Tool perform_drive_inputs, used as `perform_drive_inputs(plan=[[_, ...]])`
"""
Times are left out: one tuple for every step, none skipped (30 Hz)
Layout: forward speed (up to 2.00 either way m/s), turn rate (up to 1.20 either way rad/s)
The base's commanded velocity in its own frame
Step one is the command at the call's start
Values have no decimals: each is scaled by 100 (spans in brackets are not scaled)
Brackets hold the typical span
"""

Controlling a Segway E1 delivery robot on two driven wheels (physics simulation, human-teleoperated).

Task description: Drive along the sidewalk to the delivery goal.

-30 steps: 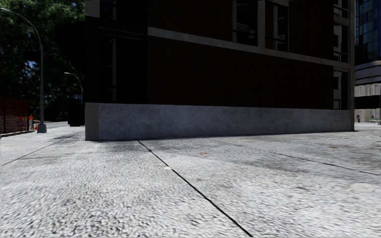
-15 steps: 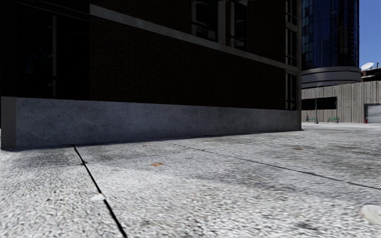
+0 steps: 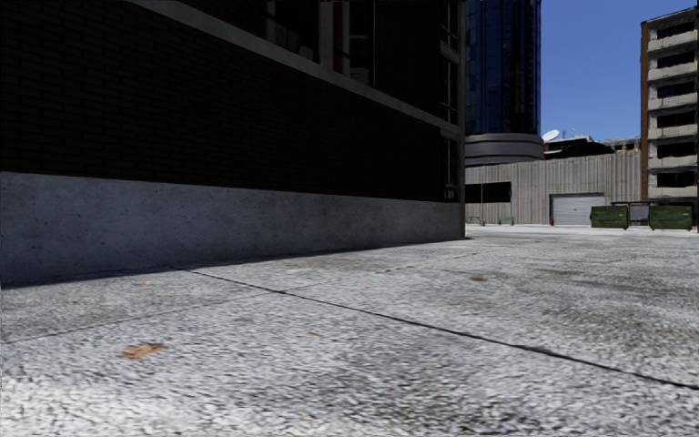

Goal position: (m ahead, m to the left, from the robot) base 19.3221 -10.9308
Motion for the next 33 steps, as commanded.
perform_drive_inputs(plan=[[200,-56],[200,-56],[200,-56],[200,-56],[200,-56],[200,-56],[200,-56],[200,-56],[200,-56],[200,-56],[200,-56],[200,-53],[200,-51],[200,-51],[200,-51],[200,-51],[200,-51],[200,-51],[200,-51],[200,-51],[200,-51],[200,-50],[200,-50],[200,-50],[200,-49],[200,-46],[200,-2],[200,-2],[200,0],[200,0],[200,0],[200,0],[200,0]])
